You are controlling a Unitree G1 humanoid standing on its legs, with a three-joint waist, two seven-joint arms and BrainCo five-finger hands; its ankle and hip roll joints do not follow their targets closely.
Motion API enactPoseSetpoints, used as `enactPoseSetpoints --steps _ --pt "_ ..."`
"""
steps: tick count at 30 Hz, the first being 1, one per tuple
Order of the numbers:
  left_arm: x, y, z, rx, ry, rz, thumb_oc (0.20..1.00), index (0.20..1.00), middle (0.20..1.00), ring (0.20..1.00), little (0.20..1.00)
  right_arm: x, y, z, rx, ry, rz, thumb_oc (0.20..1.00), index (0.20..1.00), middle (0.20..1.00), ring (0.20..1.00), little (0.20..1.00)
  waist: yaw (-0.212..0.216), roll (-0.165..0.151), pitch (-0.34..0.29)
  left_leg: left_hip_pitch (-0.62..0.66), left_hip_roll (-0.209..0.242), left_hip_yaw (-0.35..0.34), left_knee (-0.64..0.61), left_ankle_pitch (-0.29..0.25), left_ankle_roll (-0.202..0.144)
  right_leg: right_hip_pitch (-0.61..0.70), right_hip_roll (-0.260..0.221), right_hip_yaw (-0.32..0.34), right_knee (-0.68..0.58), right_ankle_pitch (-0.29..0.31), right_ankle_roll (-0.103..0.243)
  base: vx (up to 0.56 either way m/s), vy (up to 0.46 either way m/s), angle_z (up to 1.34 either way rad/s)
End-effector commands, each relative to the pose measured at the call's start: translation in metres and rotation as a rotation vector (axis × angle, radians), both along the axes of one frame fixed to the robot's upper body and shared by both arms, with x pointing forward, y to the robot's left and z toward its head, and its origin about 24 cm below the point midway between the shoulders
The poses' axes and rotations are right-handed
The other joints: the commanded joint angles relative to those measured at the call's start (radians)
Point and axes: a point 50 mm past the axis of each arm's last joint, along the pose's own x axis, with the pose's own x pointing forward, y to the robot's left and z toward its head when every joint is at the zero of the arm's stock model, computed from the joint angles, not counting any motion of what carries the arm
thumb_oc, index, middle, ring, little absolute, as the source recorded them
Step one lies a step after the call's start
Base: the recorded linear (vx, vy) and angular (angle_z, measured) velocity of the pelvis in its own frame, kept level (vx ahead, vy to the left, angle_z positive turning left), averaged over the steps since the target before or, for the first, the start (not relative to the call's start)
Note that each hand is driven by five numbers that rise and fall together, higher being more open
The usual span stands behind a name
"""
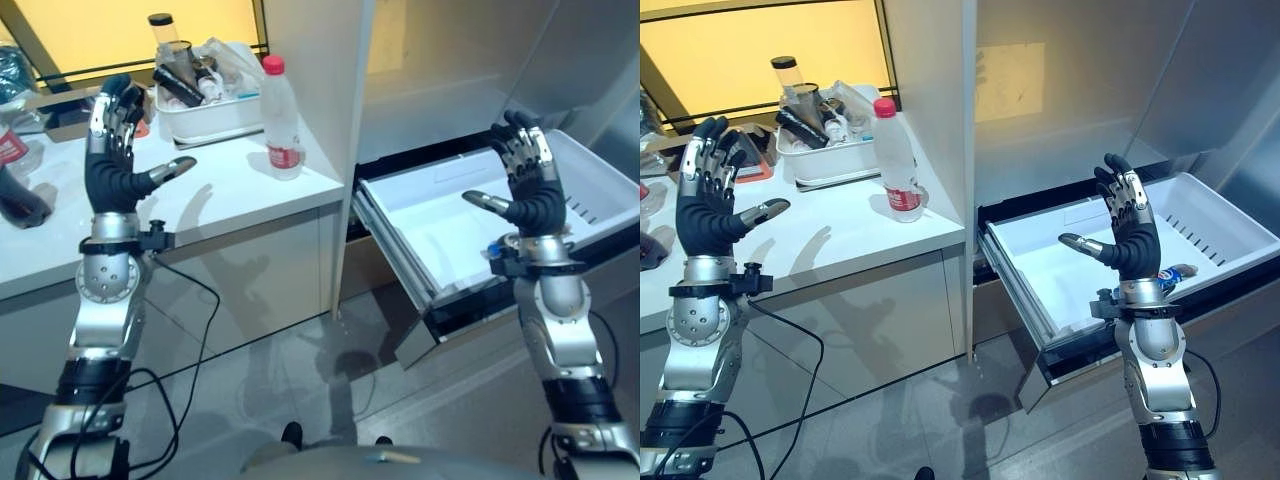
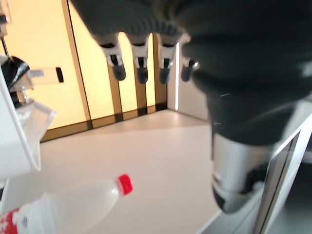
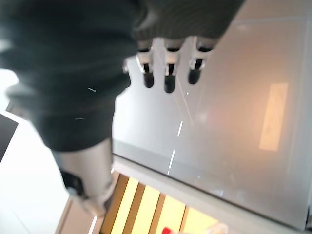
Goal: Take the drinks into the refrigerator
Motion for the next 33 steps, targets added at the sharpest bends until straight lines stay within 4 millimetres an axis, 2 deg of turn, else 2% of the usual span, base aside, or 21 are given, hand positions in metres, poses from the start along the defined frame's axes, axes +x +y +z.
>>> enactPoseSetpoints --steps 1,7,19,33 --pt "0.009 0.016 0.025 0.014 -0.05 0.031 1.0 1.0 1.0 1.0 1.0 -0.004 0.0 0.035 -0.038 -0.141 0.046 1.0 1.0 1.0 1.0 1.0 -0.02 0.002 -0.019 -0.005 -0.045 0.024 0.094 -0.131 0.069 -0.034 -0.019 0.01 0.148 -0.116 0.012 0.03 0.012 -0.34" --pt "0.011 0.024 0.033 0.05 -0.035 0.043 1.0 1.0 1.0 1.0 1.0 -0.009 -0.003 0.038 -0.046 -0.151 0.058 1.0 1.0 1.0 1.0 1.0 -0.041 0.01 -0.012 -0.019 -0.044 0.087 0.145 -0.165 0.068 -0.054 -0.017 0.084 0.143 -0.107 0.018 0.05 0.018 -0.34" --pt "0.02 0.034 0.03 0.064 0.032 0.065 1.0 1.0 1.0 1.0 1.0 -0.022 -0.007 0.04 -0.039 -0.173 0.081 1.0 1.0 1.0 1.0 1.0 -0.09 0.027 -0.014 0.01 -0.032 0.154 0.145 -0.189 0.066 -0.063 0.005 0.159 0.135 -0.107 0.021 0.05 -0.003 -0.24" --pt "0.01 0.053 0.013 0.037 0.067 0.168 1.0 1.0 1.0 1.0 1.0 -0.034 -0.012 0.04 -0.034 -0.195 0.074 1.0 1.0 1.0 1.0 1.0 -0.112 0.024 -0.026 0.046 -0.02 0.179 0.119 -0.2 0.066 -0.053 0.024 0.188 0.127 -0.112 0.017 0.03 -0.011 -0.1"
